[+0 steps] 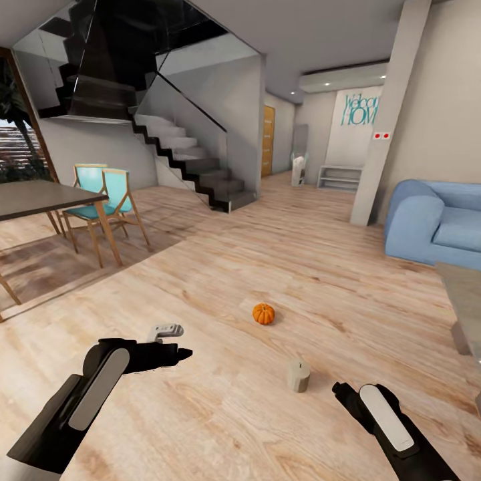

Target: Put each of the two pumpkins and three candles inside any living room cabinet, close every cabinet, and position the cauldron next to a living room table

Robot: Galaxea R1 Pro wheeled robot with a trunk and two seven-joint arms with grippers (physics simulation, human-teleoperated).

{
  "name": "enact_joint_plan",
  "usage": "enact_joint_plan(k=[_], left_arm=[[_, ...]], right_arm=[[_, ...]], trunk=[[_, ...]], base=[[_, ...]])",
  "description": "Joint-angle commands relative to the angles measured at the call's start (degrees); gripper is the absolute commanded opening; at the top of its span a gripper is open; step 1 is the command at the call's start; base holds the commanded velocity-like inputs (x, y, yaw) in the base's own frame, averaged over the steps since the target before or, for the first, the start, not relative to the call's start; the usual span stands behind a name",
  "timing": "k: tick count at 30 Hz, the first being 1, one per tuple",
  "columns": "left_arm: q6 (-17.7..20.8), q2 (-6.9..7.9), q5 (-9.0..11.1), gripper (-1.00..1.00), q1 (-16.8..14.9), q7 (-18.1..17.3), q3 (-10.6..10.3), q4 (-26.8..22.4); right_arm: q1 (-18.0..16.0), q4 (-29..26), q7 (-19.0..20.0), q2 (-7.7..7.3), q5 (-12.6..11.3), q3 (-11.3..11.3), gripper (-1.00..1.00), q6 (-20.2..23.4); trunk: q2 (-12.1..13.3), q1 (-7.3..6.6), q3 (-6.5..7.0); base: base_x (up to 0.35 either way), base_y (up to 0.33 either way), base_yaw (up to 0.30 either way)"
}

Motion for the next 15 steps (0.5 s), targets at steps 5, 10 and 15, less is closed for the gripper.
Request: enact_joint_plan(k=[5,10,15], left_arm=[[0.08,0.05,0.59,1.0,-0.06,0.65,-0.08,0.0],[0.08,0.1,0.58,1.0,-0.06,0.67,-0.08,0.01],[0.08,0.1,0.58,1.0,-0.06,0.67,-0.08,0.01]], right_arm=[[-0.05,-0.05,-0.41,0.23,-0.02,0.35,1.0,-0.05],[-0.05,-0.04,-0.41,0.32,0.02,0.49,1.0,-0.09],[-0.05,-0.04,-0.41,0.45,0.02,0.62,1.0,-0.05]], trunk=[[-0.03,0.02,-0.06],[-0.03,0.02,-0.06],[-0.03,0.02,-0.06]], base=[[0.256,0.204,-0.001],[0.251,0.198,0.0],[0.192,0.116,0.0]])
